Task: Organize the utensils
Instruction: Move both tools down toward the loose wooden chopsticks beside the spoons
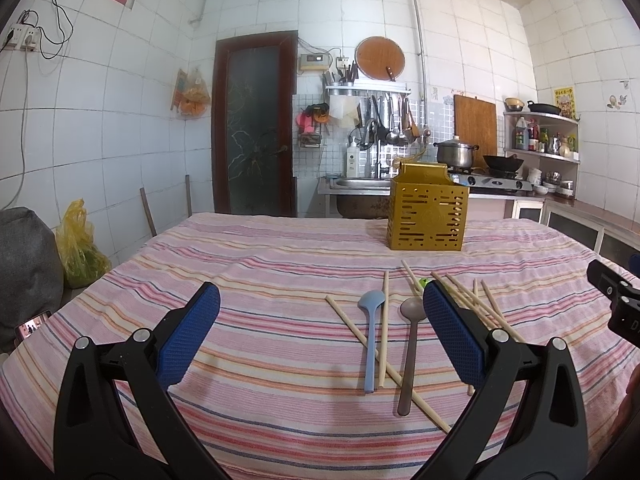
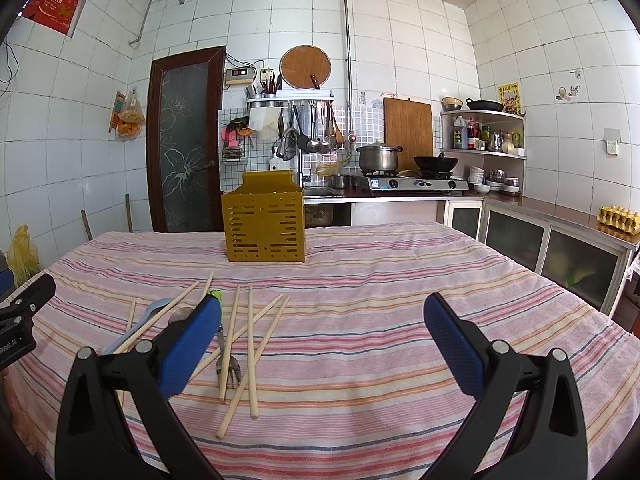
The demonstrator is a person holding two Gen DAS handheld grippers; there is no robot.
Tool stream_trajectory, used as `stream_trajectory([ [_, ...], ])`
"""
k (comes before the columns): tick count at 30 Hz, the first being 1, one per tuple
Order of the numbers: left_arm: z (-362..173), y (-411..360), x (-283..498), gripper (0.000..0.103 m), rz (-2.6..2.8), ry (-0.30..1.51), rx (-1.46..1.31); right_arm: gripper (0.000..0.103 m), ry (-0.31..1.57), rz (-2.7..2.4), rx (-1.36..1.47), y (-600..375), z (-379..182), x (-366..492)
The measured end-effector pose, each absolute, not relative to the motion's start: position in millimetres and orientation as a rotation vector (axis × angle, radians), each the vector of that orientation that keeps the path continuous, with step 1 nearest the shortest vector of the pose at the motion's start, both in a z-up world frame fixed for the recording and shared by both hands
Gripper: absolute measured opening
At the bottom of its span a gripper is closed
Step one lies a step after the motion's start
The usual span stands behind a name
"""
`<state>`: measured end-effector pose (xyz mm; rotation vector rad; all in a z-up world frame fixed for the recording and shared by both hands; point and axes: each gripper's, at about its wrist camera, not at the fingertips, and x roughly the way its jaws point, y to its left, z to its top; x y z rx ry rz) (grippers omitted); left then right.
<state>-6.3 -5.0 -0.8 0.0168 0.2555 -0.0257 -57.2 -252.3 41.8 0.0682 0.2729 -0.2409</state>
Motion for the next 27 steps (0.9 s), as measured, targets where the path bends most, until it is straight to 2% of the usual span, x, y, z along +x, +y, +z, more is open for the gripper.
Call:
stream_trajectory([
  [14, 7, -13, 53, 0.098, -0.059, 0.416, 0.091, 0.099, 0.469, -0.194, 0.160, -270, 36, -3],
  [20, 17, -13, 101, 0.098, -0.113, 0.506, 0.067, 0.099, 0.549, -0.170, 0.103, -262, 38, 50],
  [27, 11, -24, 161, 0.098, -0.117, 0.585, 0.100, 0.099, 0.693, -0.168, -0.061, -233, 15, 102],
])
